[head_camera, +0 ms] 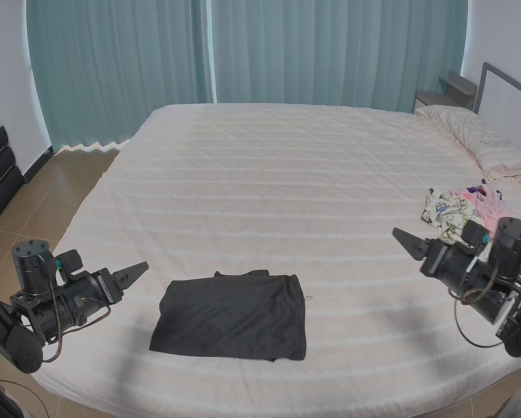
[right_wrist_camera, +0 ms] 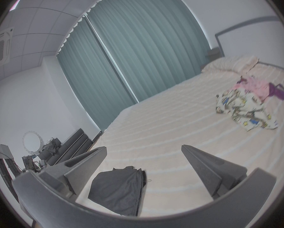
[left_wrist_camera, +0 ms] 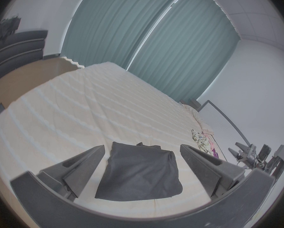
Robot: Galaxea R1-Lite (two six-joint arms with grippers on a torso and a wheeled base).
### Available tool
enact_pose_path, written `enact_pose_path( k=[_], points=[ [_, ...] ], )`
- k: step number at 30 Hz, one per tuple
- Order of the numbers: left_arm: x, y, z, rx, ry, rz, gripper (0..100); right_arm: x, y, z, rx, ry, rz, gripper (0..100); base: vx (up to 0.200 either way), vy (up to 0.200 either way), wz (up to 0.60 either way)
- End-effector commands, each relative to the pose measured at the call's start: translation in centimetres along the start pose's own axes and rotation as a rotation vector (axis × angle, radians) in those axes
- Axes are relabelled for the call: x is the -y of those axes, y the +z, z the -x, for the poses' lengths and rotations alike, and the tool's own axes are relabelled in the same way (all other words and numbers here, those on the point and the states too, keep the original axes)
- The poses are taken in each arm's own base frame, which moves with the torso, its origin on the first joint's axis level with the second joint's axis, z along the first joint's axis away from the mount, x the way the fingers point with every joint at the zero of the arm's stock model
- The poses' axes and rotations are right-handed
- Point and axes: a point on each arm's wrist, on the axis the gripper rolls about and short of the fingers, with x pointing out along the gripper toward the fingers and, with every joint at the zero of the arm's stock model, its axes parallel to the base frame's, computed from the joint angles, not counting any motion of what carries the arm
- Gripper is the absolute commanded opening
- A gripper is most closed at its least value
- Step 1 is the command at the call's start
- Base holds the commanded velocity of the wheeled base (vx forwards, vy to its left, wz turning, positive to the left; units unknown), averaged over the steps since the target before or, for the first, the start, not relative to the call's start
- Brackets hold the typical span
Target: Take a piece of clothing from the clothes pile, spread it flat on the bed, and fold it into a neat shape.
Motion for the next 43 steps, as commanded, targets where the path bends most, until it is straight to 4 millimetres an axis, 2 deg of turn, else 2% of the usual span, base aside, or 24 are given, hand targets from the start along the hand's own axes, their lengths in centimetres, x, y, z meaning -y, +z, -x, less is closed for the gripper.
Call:
enact_pose_path(
  k=[1,2,4,7,8,10,11,15,19,23,28,30,31,39,40,43],
  points=[
    [2.2,-0.8,6.2,0.085,-0.092,-0.192,100,0.9,1.3,11.4,0.228,-0.052,0.091,100,0.0,0.0,0.0],
    [2.3,-0.9,6.3,0.085,-0.094,-0.195,100,1.0,1.4,11.5,0.231,-0.054,0.091,100,0.0,0.0,0.0],
    [2.9,-1.3,7.9,0.107,-0.139,-0.242,100,1.4,1.5,14.0,0.269,-0.105,0.091,100,0.0,0.0,0.0],
    [3.4,-1.3,9.0,0.12,-0.164,-0.253,100,1.8,1.1,16.3,0.266,-0.117,0.111,100,0.0,0.0,0.0],
    [3.5,-1.5,10.1,0.121,-0.162,-0.256,100,2.2,0.4,17.9,0.254,-0.132,0.141,100,0.0,0.0,0.0],
    [3.6,-1.8,11.3,0.125,-0.172,-0.263,100,2.7,-0.2,19.2,0.249,-0.144,0.162,100,0.0,0.0,0.0],
    [3.8,-2.1,12.4,0.122,-0.183,-0.288,100,3.1,-0.9,20.5,0.258,-0.162,0.178,100,0.0,0.0,0.0],
    [4.1,-2.1,14.1,0.125,-0.188,-0.339,100,3.8,-2.0,22.2,0.293,-0.222,0.195,100,0.0,0.0,0.0],
    [3.7,-3.3,15.7,0.062,-0.163,-0.379,100,4.5,-3.9,23.9,0.288,-0.244,0.259,100,0.0,0.0,0.0],
    [3.2,-4.4,16.5,0.014,-0.169,-0.449,100,5.0,-5.5,24.6,0.263,-0.271,0.321,100,0.0,0.0,0.0],
    [2.6,-5.8,17.8,-0.004,-0.182,-0.548,100,5.0,-6.2,24.7,0.237,-0.338,0.324,100,0.0,0.0,0.0],
    [2.5,-6.0,18.1,-0.012,-0.183,-0.575,100,4.9,-6.4,25.0,0.231,-0.312,0.351,100,0.0,0.0,0.0],
    [2.5,-6.2,18.4,-0.015,-0.182,-0.589,100,4.7,-6.6,25.3,0.233,-0.239,0.382,100,0.0,0.0,0.0],
    [1.8,-7.5,18.9,-0.046,-0.176,-0.627,100,4.6,-6.6,25.2,0.236,-0.198,0.394,100,0.0,0.0,0.0],
    [1.2,-8.5,19.2,-0.056,-0.174,-0.648,100,4.6,-6.6,25.2,0.236,-0.193,0.381,100,0.0,0.0,0.0],
    [0.9,-9.2,19.7,-0.076,-0.182,-0.686,100,4.6,-6.6,25.2,0.238,-0.19,0.346,100,0.0,0.0,0.0]
  ],
)
